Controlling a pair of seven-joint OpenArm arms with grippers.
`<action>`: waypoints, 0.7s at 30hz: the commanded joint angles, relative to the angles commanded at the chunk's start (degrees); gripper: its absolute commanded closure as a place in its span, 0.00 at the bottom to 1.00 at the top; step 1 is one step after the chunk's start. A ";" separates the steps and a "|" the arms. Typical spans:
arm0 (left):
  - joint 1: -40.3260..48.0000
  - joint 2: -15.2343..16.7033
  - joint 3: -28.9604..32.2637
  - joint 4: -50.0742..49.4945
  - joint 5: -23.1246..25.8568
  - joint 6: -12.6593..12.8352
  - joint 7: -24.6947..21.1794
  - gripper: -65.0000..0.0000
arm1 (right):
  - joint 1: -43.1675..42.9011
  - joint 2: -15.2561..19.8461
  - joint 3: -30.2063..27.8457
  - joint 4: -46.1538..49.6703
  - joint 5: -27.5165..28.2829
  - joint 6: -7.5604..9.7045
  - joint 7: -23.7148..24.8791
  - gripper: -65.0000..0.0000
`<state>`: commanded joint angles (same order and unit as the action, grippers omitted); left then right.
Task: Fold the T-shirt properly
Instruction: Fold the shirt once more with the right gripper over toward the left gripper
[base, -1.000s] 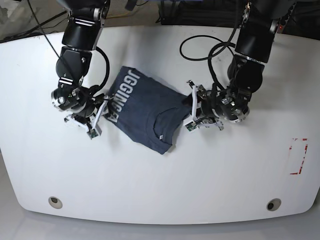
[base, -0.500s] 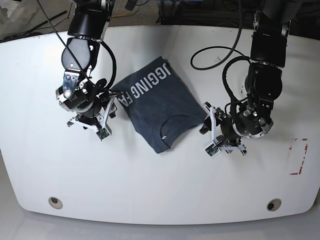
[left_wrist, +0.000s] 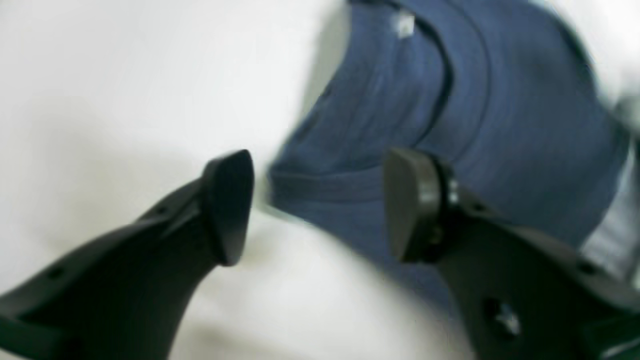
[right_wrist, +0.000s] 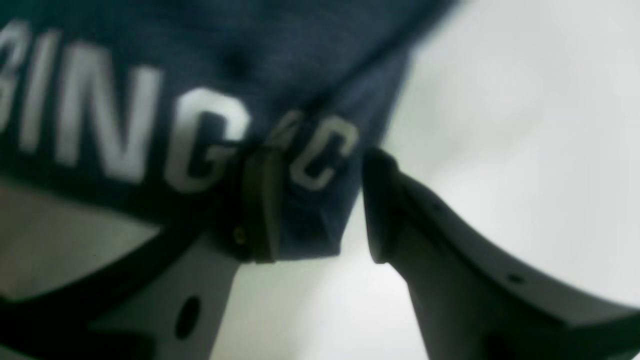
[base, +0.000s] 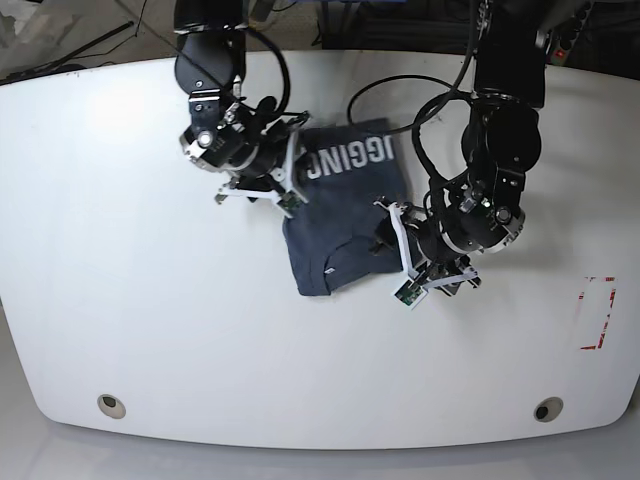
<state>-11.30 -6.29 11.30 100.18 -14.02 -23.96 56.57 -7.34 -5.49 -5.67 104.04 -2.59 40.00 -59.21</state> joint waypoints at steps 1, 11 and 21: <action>0.26 0.70 0.09 0.00 -0.18 0.53 -0.09 0.35 | -0.62 -0.70 -1.76 0.18 0.18 0.00 0.00 0.62; 4.92 2.90 0.35 -0.53 0.18 5.27 -0.09 0.35 | -2.55 -1.32 -1.05 6.95 0.26 0.00 0.00 0.62; 8.97 -1.67 1.67 -16.53 3.43 5.27 -7.47 0.35 | -0.70 -0.26 10.20 7.30 0.26 0.00 0.00 0.62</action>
<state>-2.33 -7.96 12.97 83.65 -10.59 -18.68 49.10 -8.04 -5.76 4.53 111.34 -2.33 40.00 -59.21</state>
